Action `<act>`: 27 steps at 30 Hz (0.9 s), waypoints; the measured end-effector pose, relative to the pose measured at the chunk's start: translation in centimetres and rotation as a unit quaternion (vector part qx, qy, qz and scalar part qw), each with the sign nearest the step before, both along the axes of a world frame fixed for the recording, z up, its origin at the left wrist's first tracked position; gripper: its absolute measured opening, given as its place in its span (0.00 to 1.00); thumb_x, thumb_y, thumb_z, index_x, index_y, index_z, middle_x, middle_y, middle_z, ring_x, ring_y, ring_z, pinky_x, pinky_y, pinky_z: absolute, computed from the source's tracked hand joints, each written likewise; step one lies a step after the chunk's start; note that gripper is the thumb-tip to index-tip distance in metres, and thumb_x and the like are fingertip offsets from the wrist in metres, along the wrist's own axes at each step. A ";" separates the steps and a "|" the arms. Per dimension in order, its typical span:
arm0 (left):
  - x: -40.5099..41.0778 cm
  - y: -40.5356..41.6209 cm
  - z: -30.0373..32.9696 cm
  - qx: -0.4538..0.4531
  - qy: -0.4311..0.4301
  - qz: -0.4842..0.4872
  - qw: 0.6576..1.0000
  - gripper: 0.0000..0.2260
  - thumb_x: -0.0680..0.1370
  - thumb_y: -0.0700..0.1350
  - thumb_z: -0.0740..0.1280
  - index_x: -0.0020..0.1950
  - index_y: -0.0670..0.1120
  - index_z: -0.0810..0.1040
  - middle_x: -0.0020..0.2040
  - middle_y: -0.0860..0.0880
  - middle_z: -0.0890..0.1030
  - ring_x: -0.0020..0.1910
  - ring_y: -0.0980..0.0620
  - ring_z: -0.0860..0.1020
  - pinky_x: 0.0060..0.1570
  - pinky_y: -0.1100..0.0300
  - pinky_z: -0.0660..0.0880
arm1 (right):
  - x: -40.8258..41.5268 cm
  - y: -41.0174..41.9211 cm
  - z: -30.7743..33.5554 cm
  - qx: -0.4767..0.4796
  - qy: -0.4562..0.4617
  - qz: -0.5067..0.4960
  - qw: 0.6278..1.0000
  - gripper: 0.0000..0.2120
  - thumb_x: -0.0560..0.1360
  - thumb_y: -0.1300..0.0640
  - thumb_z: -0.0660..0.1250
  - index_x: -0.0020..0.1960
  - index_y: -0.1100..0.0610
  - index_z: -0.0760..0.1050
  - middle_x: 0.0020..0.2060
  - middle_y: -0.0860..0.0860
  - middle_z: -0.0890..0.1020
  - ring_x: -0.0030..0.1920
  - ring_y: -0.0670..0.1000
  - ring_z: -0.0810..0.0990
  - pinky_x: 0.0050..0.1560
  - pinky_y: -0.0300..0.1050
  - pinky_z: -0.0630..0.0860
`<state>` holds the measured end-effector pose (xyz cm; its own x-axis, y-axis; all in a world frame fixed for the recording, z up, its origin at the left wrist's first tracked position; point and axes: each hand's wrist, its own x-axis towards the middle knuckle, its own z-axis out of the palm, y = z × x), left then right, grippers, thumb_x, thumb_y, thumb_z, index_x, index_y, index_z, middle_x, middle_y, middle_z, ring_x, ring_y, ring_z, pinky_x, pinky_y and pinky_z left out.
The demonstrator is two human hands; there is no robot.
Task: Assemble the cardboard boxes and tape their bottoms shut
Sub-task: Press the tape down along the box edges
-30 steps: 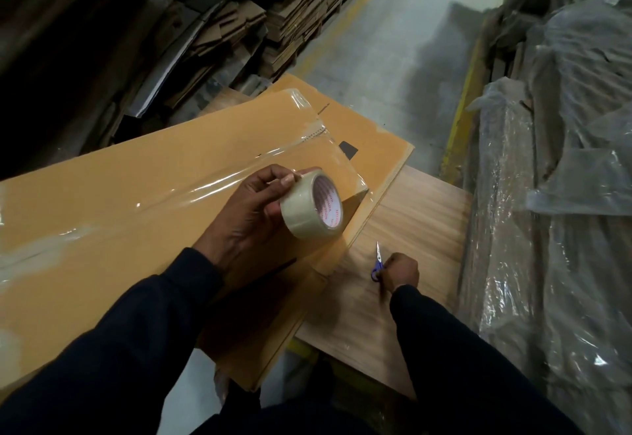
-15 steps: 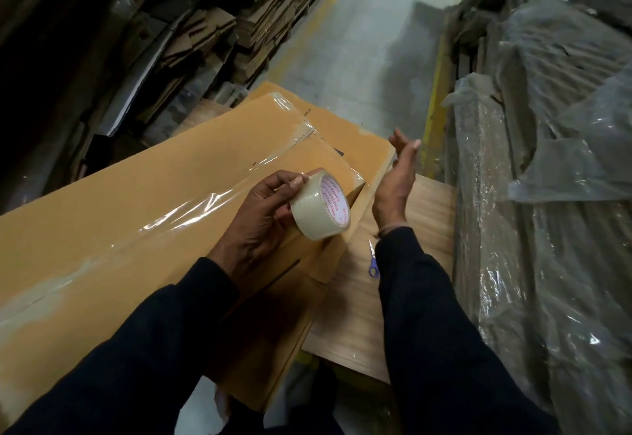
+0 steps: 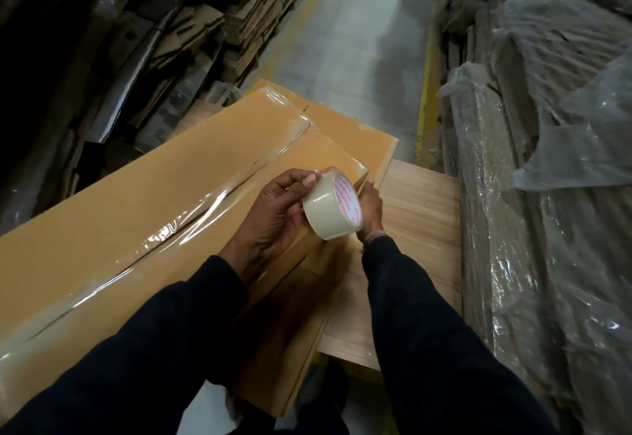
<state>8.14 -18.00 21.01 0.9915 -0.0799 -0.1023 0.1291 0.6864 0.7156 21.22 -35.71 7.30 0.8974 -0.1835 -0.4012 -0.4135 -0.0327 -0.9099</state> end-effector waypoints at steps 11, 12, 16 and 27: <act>-0.2 -0.1 0.7 0.040 -0.015 -0.031 0.999 0.06 0.82 0.36 0.66 0.47 0.42 0.81 0.69 0.38 0.80 0.70 0.42 0.79 0.62 0.49 0.80 | -0.8 3.9 6.5 0.069 -0.103 -0.015 0.992 0.33 0.84 0.31 0.46 0.79 0.47 0.71 0.77 0.52 0.73 0.78 0.56 0.69 0.80 0.58 0.62; -0.2 -0.1 0.7 0.044 -0.018 -0.028 0.998 0.04 0.82 0.36 0.67 0.48 0.41 0.79 0.69 0.37 0.80 0.70 0.42 0.79 0.63 0.50 0.80 | -1.0 3.4 4.5 0.060 -0.068 -0.002 0.996 0.33 0.84 0.30 0.44 0.77 0.45 0.72 0.78 0.54 0.71 0.79 0.57 0.68 0.80 0.59 0.62; -0.3 -0.3 0.6 0.051 -0.025 -0.031 0.998 0.02 0.79 0.36 0.68 0.48 0.41 0.80 0.69 0.37 0.80 0.71 0.40 0.78 0.64 0.49 0.79 | -3.1 -0.8 -3.5 -0.122 0.074 0.099 0.985 0.17 0.87 0.41 0.55 0.62 0.52 0.73 0.71 0.63 0.76 0.66 0.60 0.77 0.62 0.53 0.75; -0.2 -0.8 0.8 0.200 -0.066 -0.057 0.976 0.09 0.76 0.37 0.73 0.53 0.33 0.82 0.66 0.41 0.83 0.67 0.40 0.80 0.67 0.47 0.76 | -12.1 -3.8 17.9 -0.125 -0.291 0.143 0.938 0.16 0.79 0.50 0.73 0.64 0.53 0.79 0.59 0.53 0.80 0.59 0.51 0.80 0.58 0.42 0.78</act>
